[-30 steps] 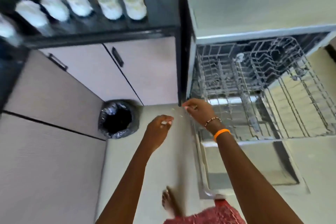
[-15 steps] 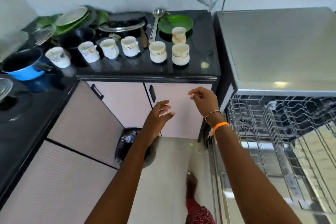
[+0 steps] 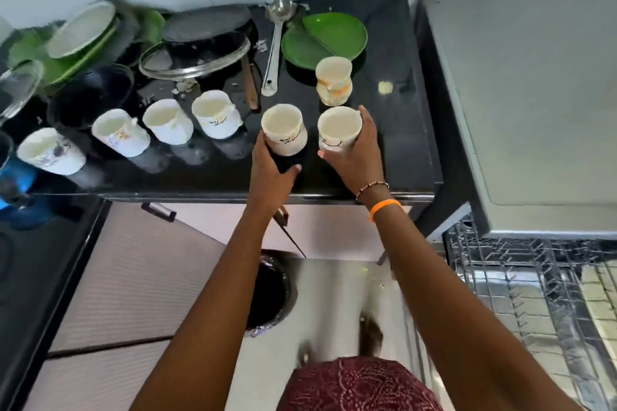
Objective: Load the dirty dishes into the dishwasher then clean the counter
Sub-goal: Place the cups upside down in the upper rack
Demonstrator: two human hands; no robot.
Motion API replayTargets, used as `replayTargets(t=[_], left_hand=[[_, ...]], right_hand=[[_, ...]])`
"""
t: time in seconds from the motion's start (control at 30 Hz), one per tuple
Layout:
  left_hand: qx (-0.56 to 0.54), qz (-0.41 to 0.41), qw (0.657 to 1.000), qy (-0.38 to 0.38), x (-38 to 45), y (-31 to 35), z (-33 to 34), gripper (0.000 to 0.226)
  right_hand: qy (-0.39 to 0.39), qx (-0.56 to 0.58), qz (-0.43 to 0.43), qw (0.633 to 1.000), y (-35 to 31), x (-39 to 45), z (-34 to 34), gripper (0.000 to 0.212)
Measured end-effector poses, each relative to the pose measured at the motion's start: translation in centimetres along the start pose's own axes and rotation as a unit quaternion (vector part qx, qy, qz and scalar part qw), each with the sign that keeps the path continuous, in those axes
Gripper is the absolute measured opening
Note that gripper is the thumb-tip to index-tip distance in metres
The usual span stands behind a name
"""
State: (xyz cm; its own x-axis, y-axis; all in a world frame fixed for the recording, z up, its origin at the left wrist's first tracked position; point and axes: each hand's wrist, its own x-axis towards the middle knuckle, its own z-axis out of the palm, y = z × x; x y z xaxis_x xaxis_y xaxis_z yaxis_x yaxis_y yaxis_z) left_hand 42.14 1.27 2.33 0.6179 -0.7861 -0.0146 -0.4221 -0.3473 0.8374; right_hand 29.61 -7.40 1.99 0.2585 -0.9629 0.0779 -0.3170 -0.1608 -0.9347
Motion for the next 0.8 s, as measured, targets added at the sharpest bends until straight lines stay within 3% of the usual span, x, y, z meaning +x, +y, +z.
replayTargets(t=[0.07,0.2,0.43,0.6,0.8], left_hand=[[0.013,0.002,1.0,-0.016,1.6,-0.7,0.2,0.085],[0.017,0.027,0.999,0.029,2.8,-0.8,0.5,0.077],[0.014,0.182,0.983,-0.036,1.6,-0.1,1.1,0.073],[0.014,0.329,0.935,-0.136,-0.5,1.5,2.5,0.069],[-0.051,0.426,0.861,-0.273,-5.9,4.8,6.9,0.068]], right_hand=[[0.018,0.004,0.001,1.0,0.1,0.5,0.6,0.092],[0.044,-0.015,-0.003,0.999,0.2,-0.4,0.5,0.086],[0.12,-0.026,-0.014,0.992,0.8,-5.5,-1.2,0.091],[0.235,-0.053,-0.003,0.971,2.3,-11.5,-3.7,0.091],[0.378,-0.124,0.054,0.916,6.0,-18.4,-8.4,0.078]])
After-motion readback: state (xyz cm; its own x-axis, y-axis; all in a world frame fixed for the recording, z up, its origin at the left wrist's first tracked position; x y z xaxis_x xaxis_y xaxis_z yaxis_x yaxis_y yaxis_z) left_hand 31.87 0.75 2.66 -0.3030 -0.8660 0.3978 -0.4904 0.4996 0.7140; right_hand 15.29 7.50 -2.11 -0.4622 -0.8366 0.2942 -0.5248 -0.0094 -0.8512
